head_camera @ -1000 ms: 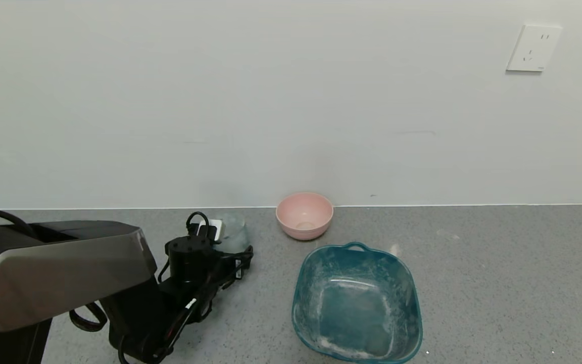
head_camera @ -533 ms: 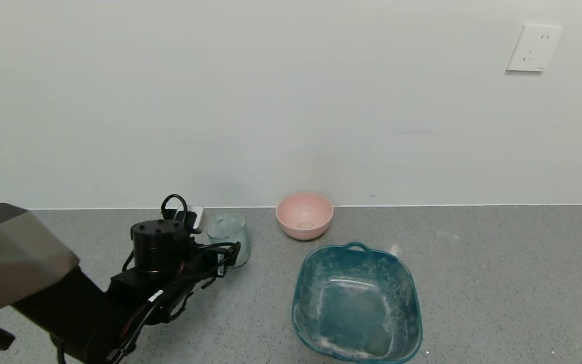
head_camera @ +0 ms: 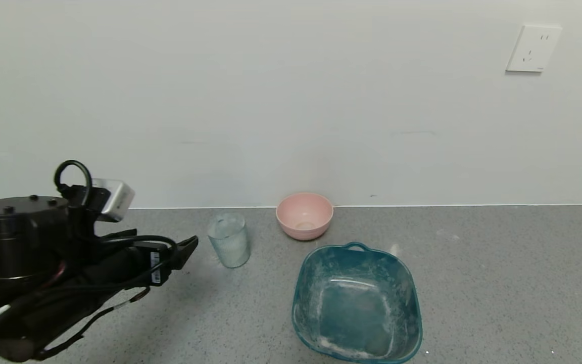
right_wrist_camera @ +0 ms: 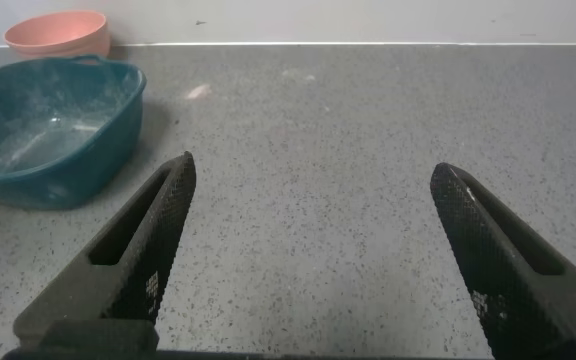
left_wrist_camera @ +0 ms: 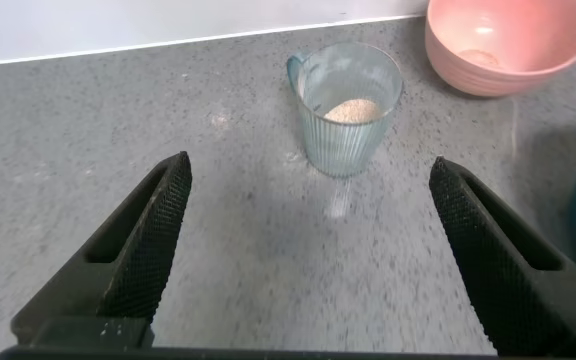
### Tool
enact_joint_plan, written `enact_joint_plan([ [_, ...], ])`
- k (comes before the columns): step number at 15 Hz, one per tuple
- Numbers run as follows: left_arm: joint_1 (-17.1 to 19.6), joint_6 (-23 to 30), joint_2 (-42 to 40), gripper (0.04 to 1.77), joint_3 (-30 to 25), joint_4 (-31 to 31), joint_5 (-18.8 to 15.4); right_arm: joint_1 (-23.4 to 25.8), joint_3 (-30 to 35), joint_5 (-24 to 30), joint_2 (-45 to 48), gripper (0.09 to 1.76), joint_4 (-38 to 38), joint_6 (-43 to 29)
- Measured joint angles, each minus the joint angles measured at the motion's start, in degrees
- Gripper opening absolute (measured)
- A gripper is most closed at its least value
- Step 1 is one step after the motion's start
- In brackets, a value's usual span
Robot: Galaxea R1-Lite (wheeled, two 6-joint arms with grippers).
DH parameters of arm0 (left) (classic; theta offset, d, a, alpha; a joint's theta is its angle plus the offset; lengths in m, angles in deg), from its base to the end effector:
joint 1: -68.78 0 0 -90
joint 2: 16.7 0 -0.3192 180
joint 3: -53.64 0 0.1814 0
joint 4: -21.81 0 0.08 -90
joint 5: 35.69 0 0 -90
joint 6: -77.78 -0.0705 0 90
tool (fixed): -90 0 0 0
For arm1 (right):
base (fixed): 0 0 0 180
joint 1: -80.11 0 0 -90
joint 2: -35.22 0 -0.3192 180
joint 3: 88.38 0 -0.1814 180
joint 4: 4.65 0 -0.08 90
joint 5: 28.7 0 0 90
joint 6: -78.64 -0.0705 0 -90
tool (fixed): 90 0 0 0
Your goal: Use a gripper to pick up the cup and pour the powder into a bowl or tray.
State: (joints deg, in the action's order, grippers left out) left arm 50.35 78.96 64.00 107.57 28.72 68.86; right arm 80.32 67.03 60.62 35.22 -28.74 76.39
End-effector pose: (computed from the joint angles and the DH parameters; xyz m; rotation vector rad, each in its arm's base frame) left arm 0.2426 -0.0622 0.1829 0.0780 0.3331 -0.0636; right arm -0.0038 -0.0008 0.0768 0.0393 -0.0090 -0.0154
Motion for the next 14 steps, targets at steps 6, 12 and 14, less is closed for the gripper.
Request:
enact_joint_plan([
  [6,-0.26,-1.48,-25.72,1.71,0.43,-23.19,-1.5,0.0,0.0,-0.02,0.0,1.71,0.0,-0.02],
  [12,4.0,-2.34,-47.41,1.71,0.12,-35.74,-4.63,0.0,0.0,-0.02,0.0,1.71,0.0,-0.02],
  [14,9.37,-2.47,-51.63,1.71,-0.27,-36.32,-6.68,0.0,0.0,-0.02,0.0,1.71,0.0,-0.02],
])
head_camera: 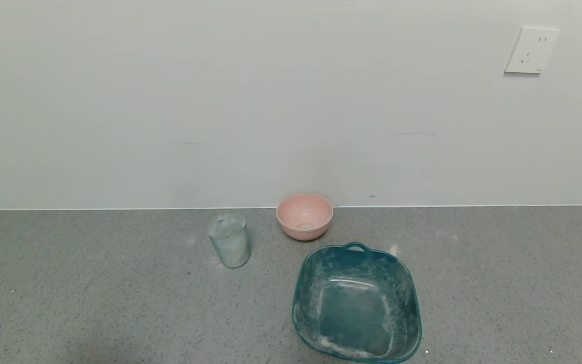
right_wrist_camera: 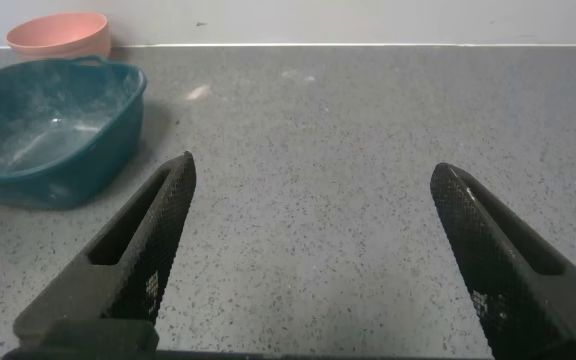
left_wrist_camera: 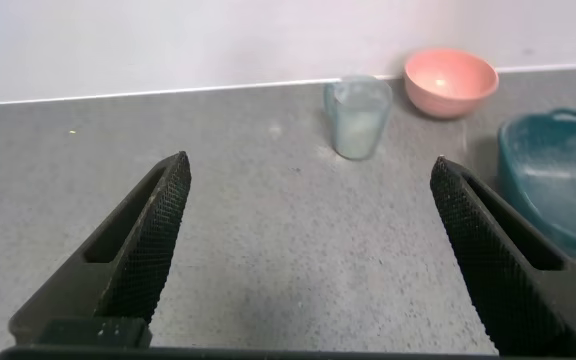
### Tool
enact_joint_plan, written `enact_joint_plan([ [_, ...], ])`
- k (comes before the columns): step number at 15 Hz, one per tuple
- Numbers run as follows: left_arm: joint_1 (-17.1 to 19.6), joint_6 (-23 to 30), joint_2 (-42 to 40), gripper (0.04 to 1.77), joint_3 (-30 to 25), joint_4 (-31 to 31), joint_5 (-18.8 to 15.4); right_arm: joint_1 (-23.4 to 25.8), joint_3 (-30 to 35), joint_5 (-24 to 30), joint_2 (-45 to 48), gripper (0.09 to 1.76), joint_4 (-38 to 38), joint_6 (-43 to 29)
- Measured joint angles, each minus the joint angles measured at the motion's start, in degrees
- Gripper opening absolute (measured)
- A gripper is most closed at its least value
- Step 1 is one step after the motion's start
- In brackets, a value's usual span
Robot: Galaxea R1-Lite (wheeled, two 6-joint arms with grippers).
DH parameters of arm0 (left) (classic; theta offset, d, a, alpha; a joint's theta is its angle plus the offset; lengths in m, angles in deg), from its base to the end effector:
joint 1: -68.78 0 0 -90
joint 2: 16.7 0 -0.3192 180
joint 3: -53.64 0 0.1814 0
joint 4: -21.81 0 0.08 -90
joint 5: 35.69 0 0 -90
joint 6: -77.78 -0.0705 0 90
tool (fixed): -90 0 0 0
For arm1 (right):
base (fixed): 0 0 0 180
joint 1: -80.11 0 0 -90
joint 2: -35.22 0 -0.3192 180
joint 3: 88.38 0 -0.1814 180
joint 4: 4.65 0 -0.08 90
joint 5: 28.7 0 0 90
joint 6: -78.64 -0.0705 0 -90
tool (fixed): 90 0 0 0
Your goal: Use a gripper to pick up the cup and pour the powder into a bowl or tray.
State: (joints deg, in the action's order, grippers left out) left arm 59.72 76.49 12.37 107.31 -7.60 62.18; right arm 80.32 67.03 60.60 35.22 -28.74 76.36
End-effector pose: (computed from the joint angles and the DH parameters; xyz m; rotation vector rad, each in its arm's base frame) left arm 0.0363 0.0040 0.2180 0.0349 0.0828 -0.0217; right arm -0.0038 -0.0008 0.0768 0.0398 -0.0090 -0.0157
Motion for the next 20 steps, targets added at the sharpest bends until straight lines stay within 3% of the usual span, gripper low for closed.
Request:
enact_joint_plan([
  [3,7.46,-1.12,-5.29,1.71,-0.46,-0.78,-1.46,0.0,0.0,0.0,0.0,1.71,0.0,0.02],
  [6,10.87,-2.65,-10.42,1.72,-1.27,-3.1,-2.04,0.0,0.0,0.02,0.0,1.71,0.0,0.02],
  [14,9.52,-2.26,-24.0,1.72,-11.47,-1.9,-2.67,0.01,0.0,0.02,0.0,1.71,0.0,0.0],
  [20,9.33,-2.47,-28.72,1.72,-25.17,11.42,-2.86,0.0,0.0,0.02,0.0,1.71,0.0,0.0],
])
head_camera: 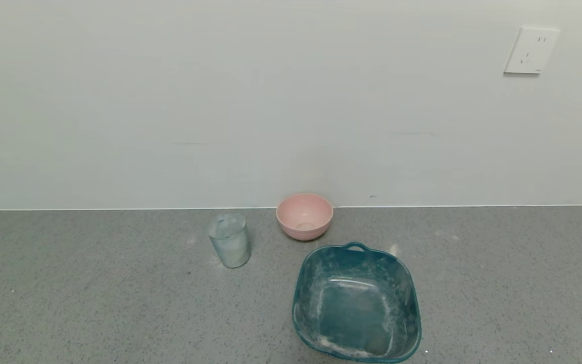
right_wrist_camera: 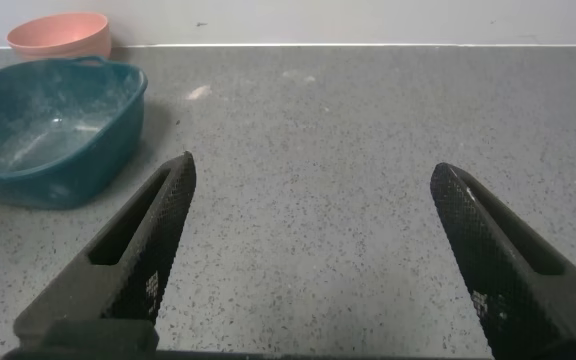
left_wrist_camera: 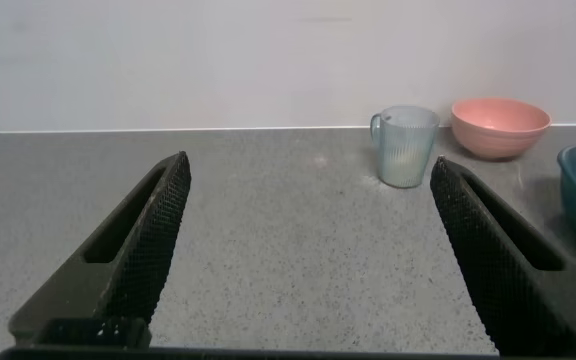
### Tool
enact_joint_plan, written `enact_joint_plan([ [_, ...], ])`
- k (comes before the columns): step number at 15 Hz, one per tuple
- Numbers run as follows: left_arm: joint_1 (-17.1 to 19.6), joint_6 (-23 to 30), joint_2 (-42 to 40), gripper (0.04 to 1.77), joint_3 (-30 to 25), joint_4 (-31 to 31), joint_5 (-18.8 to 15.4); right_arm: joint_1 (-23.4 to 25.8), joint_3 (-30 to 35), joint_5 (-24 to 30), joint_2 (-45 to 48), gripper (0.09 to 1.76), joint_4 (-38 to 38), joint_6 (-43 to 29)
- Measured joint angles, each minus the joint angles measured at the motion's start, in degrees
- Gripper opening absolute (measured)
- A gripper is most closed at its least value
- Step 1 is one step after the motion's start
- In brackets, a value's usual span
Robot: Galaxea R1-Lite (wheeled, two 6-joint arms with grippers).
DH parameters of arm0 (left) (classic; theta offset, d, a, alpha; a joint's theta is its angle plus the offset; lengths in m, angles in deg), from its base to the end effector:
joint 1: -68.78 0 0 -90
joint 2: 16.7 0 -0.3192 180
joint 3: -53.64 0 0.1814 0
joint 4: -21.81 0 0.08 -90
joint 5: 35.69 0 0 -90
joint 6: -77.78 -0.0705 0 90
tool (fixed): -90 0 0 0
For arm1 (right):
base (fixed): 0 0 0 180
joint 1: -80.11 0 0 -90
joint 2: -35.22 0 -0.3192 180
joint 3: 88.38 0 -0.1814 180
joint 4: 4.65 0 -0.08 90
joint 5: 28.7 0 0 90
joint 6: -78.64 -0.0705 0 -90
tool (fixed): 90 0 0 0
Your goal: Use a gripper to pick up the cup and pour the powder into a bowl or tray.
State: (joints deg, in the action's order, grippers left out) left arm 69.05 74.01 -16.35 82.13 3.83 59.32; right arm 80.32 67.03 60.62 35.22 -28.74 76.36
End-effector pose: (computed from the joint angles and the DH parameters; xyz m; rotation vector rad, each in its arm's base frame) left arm -0.0114 0.0061 0.1140 0.0582 -0.1741 0.0977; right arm -0.0038 -0.0008 0.0768 0.0398 -0.0090 -0.0154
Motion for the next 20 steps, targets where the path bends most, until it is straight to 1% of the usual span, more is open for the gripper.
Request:
enact_joint_plan([
  [2,0.0,0.11,-0.22,1.72,-2.86,0.91,0.02,-0.02,0.0,-0.02,0.0,1.71,-0.02,0.0],
  [3,0.0,0.18,-0.26,1.72,-3.39,0.77,-0.61,0.0,0.0,-0.02,0.0,1.71,0.0,0.02],
  [6,0.0,0.22,-0.35,1.72,-3.8,-1.07,-3.54,0.01,0.0,-0.02,0.0,1.71,0.0,0.02],
  [8,-0.02,0.3,-0.35,1.72,-3.9,-4.08,-4.49,0.01,0.0,0.0,0.0,1.71,0.0,0.02],
  [11,-0.02,1.05,-0.35,1.72,-3.9,-7.51,-4.72,0.01,0.0,-0.02,0.0,1.71,0.0,0.0],
  [20,-0.02,1.38,-0.35,1.72,-3.9,-7.23,-4.77,0.01,0.0,-0.02,0.0,1.71,0.0,0.0],
])
